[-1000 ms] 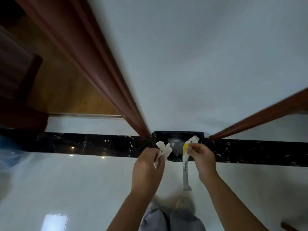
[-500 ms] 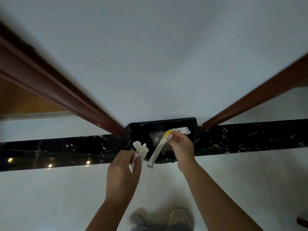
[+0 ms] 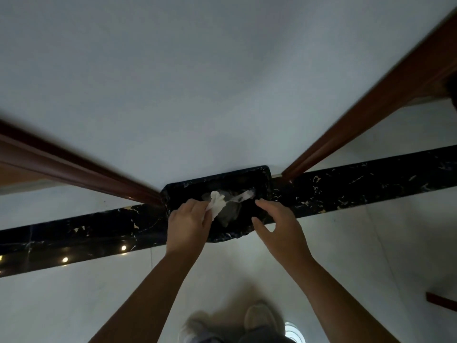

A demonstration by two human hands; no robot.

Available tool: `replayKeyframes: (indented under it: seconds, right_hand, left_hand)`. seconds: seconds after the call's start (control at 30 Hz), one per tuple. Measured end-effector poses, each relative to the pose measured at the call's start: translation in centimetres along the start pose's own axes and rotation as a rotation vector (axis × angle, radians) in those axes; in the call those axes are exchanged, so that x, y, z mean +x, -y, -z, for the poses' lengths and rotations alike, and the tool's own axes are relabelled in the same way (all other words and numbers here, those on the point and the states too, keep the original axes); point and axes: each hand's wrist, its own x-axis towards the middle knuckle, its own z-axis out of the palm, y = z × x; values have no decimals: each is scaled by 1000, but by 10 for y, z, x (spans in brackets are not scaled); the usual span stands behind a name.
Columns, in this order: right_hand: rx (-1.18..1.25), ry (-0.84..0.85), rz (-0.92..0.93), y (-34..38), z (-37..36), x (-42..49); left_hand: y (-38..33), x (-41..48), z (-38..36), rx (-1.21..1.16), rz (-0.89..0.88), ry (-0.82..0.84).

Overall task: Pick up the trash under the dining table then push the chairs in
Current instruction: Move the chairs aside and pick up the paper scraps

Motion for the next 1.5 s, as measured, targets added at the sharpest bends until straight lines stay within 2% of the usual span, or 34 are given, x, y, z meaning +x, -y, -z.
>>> replayKeyframes:
  seconds: [0.27,0.5,0.73,1.03,1.23,1.5]
  right_hand:
    - [-51,-28,-40,27,31,-19]
    - [-142,-100,-99,77,78,-66]
    - [-257,-307,-81,144,127,-149]
    - [-365,-516,-143,221,173,-287]
    - [-396,-653,-314,251,203,-388]
    - [-424,-877,-611,282,230,-528]
  left_hand:
    - [-20,-4,32,147,16,18]
    - [-78,-35,122,138,-71,-56]
    - [-129,-73,228,127,-159,-7]
    - [-205,-136,330,68,-461,23]
    - [-256,-191,367,32,-608,188]
    - [-342,-249,383,-61,-993,419]
